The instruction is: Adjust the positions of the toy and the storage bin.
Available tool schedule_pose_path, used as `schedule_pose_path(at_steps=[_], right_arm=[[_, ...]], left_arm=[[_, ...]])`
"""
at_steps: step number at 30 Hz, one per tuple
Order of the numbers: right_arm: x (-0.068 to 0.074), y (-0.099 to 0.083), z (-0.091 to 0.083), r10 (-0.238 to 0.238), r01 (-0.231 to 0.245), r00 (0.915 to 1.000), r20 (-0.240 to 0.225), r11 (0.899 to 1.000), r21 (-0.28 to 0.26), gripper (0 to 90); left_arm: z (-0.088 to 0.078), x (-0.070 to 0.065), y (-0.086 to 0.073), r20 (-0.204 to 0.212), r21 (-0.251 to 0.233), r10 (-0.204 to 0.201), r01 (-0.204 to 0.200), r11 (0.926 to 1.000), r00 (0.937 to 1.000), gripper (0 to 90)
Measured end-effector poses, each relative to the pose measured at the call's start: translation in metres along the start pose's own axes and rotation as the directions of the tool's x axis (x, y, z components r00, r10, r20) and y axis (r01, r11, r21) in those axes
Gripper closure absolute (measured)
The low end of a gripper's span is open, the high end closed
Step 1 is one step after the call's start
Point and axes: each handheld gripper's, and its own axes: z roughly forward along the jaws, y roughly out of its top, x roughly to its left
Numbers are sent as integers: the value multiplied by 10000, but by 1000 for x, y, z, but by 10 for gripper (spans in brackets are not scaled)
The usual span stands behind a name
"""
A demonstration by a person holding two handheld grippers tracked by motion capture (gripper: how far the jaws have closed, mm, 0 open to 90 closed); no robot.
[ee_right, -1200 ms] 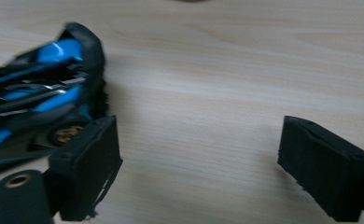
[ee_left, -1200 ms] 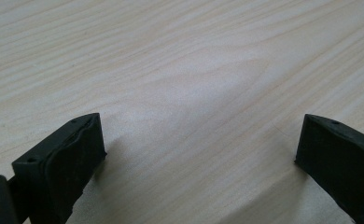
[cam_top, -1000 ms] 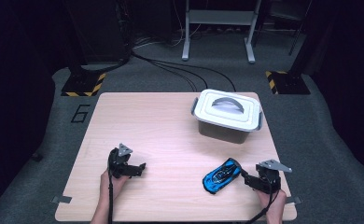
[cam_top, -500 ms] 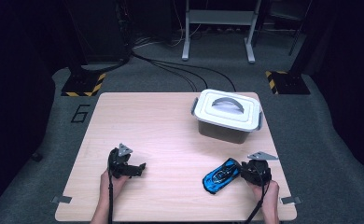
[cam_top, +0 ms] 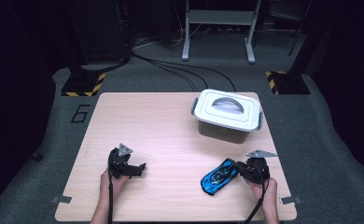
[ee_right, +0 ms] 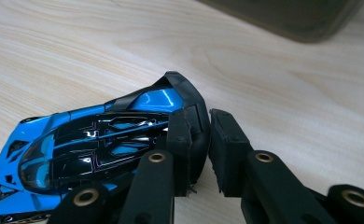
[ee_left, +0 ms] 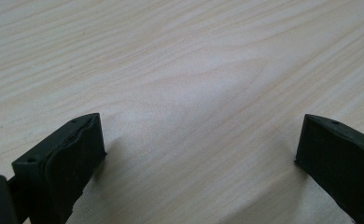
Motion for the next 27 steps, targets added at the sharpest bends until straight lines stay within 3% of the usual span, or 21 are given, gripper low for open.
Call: schedule_pose_path(at_steps=[5, 7, 9, 11, 12, 14, 15, 16, 17, 20, 21, 25, 27], right_arm=[[6, 12, -3, -536, 535, 9985, -99, 9985, -89, 794], [12, 21, 3, -1316, 1318, 9909, -264, 9913, 58, 793], [14, 24, 6, -1547, 1551, 9873, -361, 9879, 88, 792], [19, 30, 13, -1882, 1896, 9803, -603, 9817, 182, 792], [25, 36, 22, -2200, 2228, 9715, -879, 9746, 232, 790], [31, 42, 32, -2435, 2481, 9631, -1147, 9683, 277, 789], [35, 45, 36, -2562, 2613, 9587, -1238, 9649, 259, 823], [37, 47, 41, -2801, 2849, 9510, -1310, 9584, 188, 824], [37, 47, 41, -2801, 2849, 9510, -1310, 9584, 188, 824], [49, 53, 57, -3197, 3284, 9340, -1598, 9440, 311, 820], [51, 56, 60, -3070, 3150, 9394, -1523, 9486, 306, 820], [50, 55, 62, -2966, 3034, 9400, -1684, 9527, 156, 821], [51, 55, 63, -3097, 3150, 9354, -1707, 9491, 44, 821]], left_arm=[[0, 0, 0, 1, 43, 49, -49, 10000, 10000, 11], [0, 0, 0, 10, 38, 34, -34, 10000, 10000, 11], [0, 0, 0, 6, 39, 28, -28, 10000, 10000, 11], [0, 0, 0, 1, 8, 11, -11, 10000, 10000, 11], [0, 0, 0, -1, 41, 51, -51, 10000, 10000, 11], [0, 0, 0, 8, 42, 34, -34, 10000, 10000, 11], [0, 0, 0, 12, -4, 23, -23, 10000, 10000, 11], [0, 0, 0, 12, -4, 23, -23, 10000, 10000, 11], [0, 0, 0, 10, 38, 38, -38, 10000, 10000, 11], [0, 0, 0, -1, 43, 49, -49, 10000, 10000, 11], [0, 0, 0, 0, 43, 44, -44, 10000, 10000, 11], [0, 0, 0, 0, 42, 44, -44, 10000, 10000, 11], [0, 0, 0, -1, 45, 51, -51, 10000, 10000, 11]])
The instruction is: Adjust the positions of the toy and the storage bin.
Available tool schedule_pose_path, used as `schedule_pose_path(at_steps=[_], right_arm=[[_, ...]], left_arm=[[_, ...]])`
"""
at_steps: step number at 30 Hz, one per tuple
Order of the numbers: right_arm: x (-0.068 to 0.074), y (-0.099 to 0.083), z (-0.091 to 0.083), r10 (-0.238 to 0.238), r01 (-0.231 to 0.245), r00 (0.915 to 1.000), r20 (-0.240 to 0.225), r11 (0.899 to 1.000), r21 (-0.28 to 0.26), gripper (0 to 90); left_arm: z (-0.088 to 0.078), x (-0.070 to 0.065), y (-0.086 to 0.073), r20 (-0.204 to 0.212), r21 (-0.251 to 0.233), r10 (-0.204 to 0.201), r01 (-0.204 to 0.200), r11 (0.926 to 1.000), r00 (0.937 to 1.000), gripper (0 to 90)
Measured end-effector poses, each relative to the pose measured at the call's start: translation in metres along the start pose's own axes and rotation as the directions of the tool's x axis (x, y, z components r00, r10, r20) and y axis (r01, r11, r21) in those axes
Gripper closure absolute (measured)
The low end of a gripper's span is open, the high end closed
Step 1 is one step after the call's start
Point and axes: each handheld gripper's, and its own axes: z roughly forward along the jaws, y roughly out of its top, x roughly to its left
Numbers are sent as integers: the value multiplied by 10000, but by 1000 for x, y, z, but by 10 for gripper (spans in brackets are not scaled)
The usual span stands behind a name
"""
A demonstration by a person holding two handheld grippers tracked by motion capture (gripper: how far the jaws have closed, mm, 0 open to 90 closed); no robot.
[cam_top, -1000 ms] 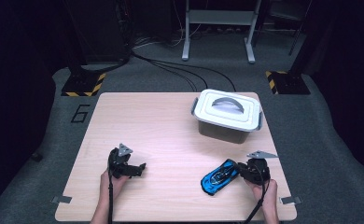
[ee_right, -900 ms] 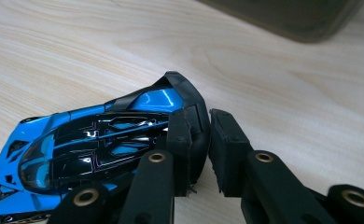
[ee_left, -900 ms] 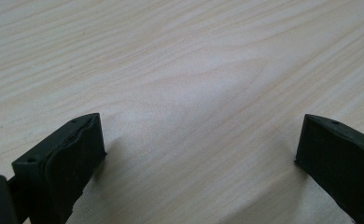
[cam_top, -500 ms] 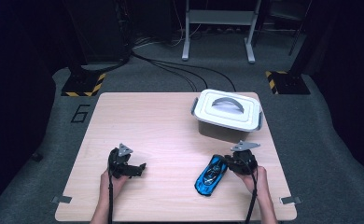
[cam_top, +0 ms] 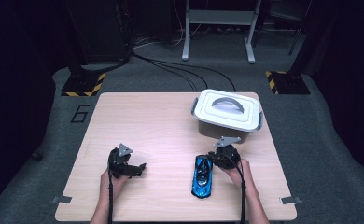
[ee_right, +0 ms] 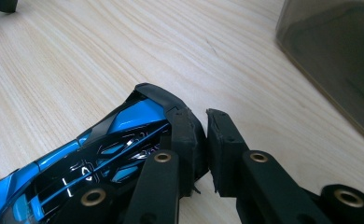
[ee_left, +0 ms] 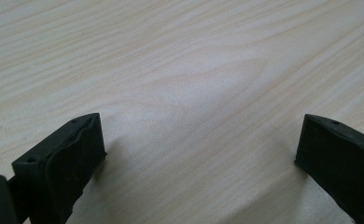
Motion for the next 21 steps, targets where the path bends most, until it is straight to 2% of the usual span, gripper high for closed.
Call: schedule_pose_path(at_steps=[3, 4, 5, 6, 7, 8, 10, 11, 12, 16, 19, 20, 21], right_arm=[[2, 4, 2, -162, 161, 9999, -2, 9998, -125, 822], [3, 7, 3, -50, 49, 9999, -95, 9999, -120, 823], [5, 10, 5, -212, 210, 9997, -89, 9995, -239, 900], [6, 12, 5, -217, 226, 9996, 196, 9985, -498, 900], [6, 12, 5, -217, 226, 9996, 196, 9985, -498, 900], [6, 15, 6, -178, 165, 9994, -290, 9987, -475, 900], [13, 19, 14, -523, 524, 9985, -159, 9986, 95, 900], [16, 20, 19, -717, 718, 9974, -52, 9971, 258, 900], [17, 19, 22, -721, 725, 9973, -140, 9970, 262, 900], [17, 14, 18, -247, 246, 9997, -42, 9996, -121, 900], [18, 13, 0, 508, -496, 9985, 217, 9973, -545, 791], [18, 13, 0, 508, -496, 9985, 217, 9973, -545, 791], [22, 10, -9, 970, -955, 9948, 294, 9942, -495, 717]], left_arm=[[0, 0, 0, 10, -9, -19, 19, 10000, 10000, 11], [0, 0, 0, -10, -20, 6, -6, 10000, 10000, 11], [0, 0, 0, -1, -3, -3, 3, 10000, 10000, 11], [0, 0, 0, -2, -23, -2, 2, 10000, 10000, 11], [0, 0, 0, -2, -23, -2, 2, 10000, 10000, 11], [0, 0, 0, 16, -31, -7, 7, 10000, 10000, 11], [0, 0, 0, 3, 0, 5, -5, 10000, 10000, 12], [0, 0, 0, -6, -29, -9, 9, 10000, 10000, 11], [0, 0, 0, 66, 48, 22, -22, 10000, 10000, 12], [0, 0, 0, -3, -19, 5, -5, 10000, 10000, 12], [0, 0, 0, 51, 34, 17, -17, 10000, 10000, 12], [0, 0, 0, 49, 33, 20, -21, 10000, 10000, 12], [0, 0, 0, 63, 47, 21, -21, 10000, 10000, 12]])
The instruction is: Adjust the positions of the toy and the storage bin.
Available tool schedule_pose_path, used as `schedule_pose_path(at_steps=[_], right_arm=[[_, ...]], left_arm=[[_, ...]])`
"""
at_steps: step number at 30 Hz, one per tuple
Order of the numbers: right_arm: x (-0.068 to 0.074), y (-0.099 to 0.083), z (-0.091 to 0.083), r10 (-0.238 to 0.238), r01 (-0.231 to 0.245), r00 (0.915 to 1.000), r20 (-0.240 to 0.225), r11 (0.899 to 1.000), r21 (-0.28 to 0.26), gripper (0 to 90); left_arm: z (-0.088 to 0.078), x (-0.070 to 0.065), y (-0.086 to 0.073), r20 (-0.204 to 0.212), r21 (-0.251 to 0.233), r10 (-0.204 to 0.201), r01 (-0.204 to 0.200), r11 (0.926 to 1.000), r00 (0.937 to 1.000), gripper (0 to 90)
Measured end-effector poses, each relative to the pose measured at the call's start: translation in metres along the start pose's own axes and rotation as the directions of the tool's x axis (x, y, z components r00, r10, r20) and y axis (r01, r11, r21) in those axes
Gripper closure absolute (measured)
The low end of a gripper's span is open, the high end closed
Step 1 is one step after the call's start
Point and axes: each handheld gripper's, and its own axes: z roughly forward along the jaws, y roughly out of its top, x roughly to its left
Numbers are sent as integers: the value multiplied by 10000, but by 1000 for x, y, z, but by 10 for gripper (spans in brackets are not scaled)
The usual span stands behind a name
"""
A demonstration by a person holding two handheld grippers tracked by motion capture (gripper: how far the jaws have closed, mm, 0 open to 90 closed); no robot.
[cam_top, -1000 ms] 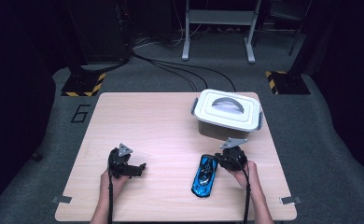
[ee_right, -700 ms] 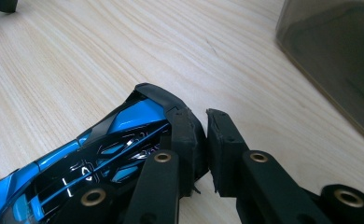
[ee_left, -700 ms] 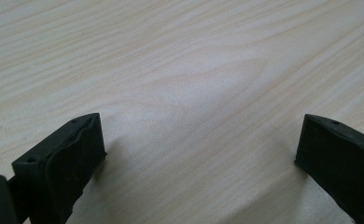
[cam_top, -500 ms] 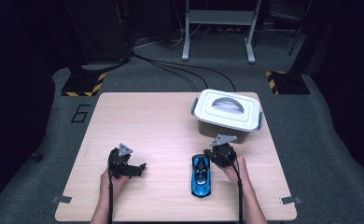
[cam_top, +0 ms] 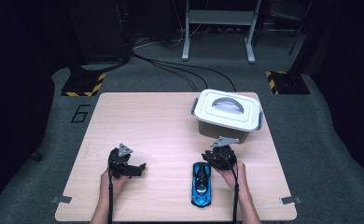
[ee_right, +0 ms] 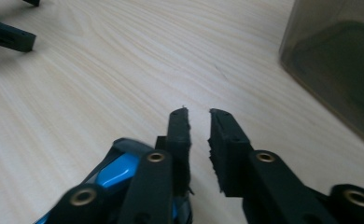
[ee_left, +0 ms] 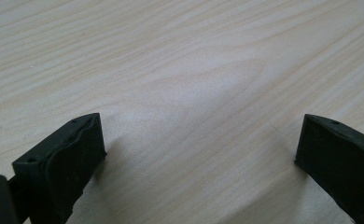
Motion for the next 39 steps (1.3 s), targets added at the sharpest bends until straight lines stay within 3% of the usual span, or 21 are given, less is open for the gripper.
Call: schedule_pose_path(at_steps=[4, 7, 9, 12, 16, 19, 20, 23, 26, 28, 30, 31, 33, 34, 37, 39], right_arm=[[7, -12, -10, 827, -844, 9951, 538, 9960, 297, 659], [7, -18, -10, 897, -925, 9939, 639, 9948, 430, 668], [6, -24, -9, 1352, -1378, 9897, 468, 9887, 585, 681], [4, -25, -5, 1406, -1422, 9896, 300, 9879, 617, 692], [0, -26, 2, 1823, -1814, 9832, -66, 9808, 716, 712], [-3, -26, 4, 2153, -2122, 9756, -433, 9749, 670, 754], [-6, -26, 3, 2433, -2395, 9683, -570, 9687, 658, 784], [-9, -27, 3, 2517, -2471, 9648, -768, 9669, 641, 792], [-8, -27, 3, 2328, -2287, 9693, -788, 9718, 584, 798], [-8, -24, 3, 1815, -1788, 9796, -862, 9831, 386, 806], [-7, -22, 3, 1653, -1625, 9823, -882, 9860, 382, 809], [-7, -20, 4, 1440, -1416, 9853, -925, 9894, 312, 810], [-6, -14, 8, 1107, -1068, 9889, -992, 9933, 432, 808], [-6, -14, 8, 1107, -1068, 9889, -992, 9933, 432, 808], [-10, -15, 12, 1102, -1064, 9884, -1044, 9935, 410, 797], [-11, -20, 13, 1398, -1364, 9848, -1029, 9899, 396, 786]], left_arm=[[1, 0, 0, -67, -71, -17, 17, 10000, 10000, 12], [0, 0, 0, -38, -51, -17, 16, 10000, 10000, 12], [0, 0, 0, -60, -56, -14, 13, 10000, 10000, 12], [0, 0, 0, -2, -8, -8, 8, 10000, 10000, 12], [0, 0, 0, 0, -6, -4, 4, 10000, 10000, 12], [0, 0, 0, -2, -4, -4, 4, 10000, 10000, 12], [0, 0, 0, -39, -44, -14, 14, 10000, 10000, 12], [0, 0, 0, 10, 15, -12, 12, 10000, 10000, 12], [0, 0, 0, -42, -33, -21, 21, 10000, 10000, 12], [0, 0, 0, -44, -35, -20, 20, 10000, 10000, 12], [0, 0, 0, -47, -59, -34, 33, 10000, 10000, 12], [-1, 1, 0, -35, 101, 162, -162, 9998, 9999, 12], [0, 0, 0, -51, -53, -34, 34, 10000, 10000, 12], [-1, 1, 0, -31, 104, 165, -165, 9998, 9999, 12], [-1, 1, 0, -18, 97, 165, -165, 9998, 9999, 12], [-1, 1, 0, 26, 145, 176, -176, 9997, 9998, 12]])
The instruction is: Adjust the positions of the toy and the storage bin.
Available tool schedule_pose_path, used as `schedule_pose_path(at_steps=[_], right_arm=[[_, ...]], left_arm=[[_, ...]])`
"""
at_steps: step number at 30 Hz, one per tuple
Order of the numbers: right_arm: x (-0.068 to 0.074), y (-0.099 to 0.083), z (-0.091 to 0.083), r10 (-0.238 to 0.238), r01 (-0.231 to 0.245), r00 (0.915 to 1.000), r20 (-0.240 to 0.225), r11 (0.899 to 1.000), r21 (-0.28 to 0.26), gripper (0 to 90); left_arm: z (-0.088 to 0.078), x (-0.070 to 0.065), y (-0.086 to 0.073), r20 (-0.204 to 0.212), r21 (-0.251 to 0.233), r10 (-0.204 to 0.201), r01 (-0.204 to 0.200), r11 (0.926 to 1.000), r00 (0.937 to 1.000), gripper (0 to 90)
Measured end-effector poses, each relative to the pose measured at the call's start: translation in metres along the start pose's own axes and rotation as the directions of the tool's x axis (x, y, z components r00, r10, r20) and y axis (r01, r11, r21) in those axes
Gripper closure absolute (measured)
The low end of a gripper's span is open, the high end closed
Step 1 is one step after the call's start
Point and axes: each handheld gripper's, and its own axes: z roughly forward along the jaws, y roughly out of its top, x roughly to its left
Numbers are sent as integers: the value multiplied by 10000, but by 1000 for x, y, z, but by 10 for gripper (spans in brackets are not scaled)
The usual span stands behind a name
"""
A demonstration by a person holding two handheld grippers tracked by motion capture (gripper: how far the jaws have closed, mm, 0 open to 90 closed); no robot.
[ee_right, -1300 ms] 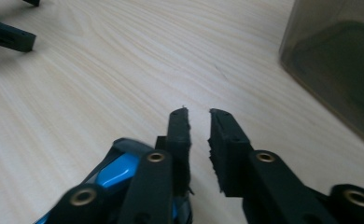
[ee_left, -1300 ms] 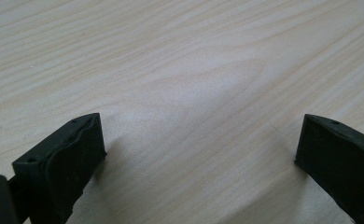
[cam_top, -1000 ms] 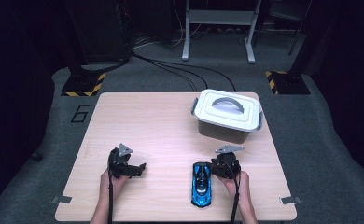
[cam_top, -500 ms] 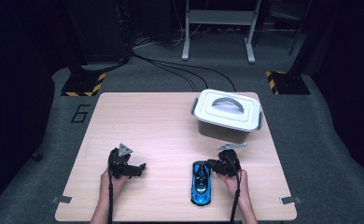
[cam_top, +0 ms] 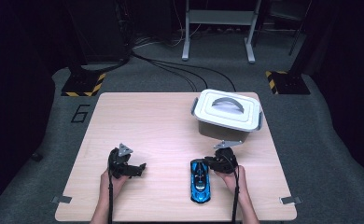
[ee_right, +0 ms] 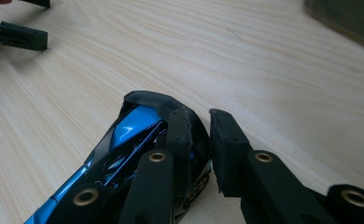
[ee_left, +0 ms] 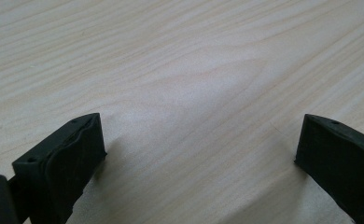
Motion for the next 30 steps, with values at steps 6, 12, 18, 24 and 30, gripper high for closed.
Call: schedule_pose_path(at_steps=[6, 12, 18, 24, 30], right_arm=[[9, 0, -4, 718, -724, 9942, 799, 9974, 39, 451], [35, 0, -11, 2017, -1995, 9669, 1565, 9795, -297, 88], [48, -1, 7, 2403, -2467, 9432, 2295, 9691, -8, 0], [61, 2, 22, 2142, -2389, 9362, 2787, 9693, 576, 0], [62, 5, 31, 1830, -2250, 9300, 3186, 9692, 999, 69]], left_arm=[[0, 0, 0, 7, -39, -78, 78, 10000, 10000, 12], [1, -1, 0, -17, -138, -184, 184, 9997, 9998, 12], [0, -1, 0, 19, -77, -179, 179, 9998, 9998, 12], [0, -1, 0, 17, -76, -174, 174, 9998, 9998, 12], [0, -1, 0, 15, -72, -164, 164, 9998, 9999, 12]])
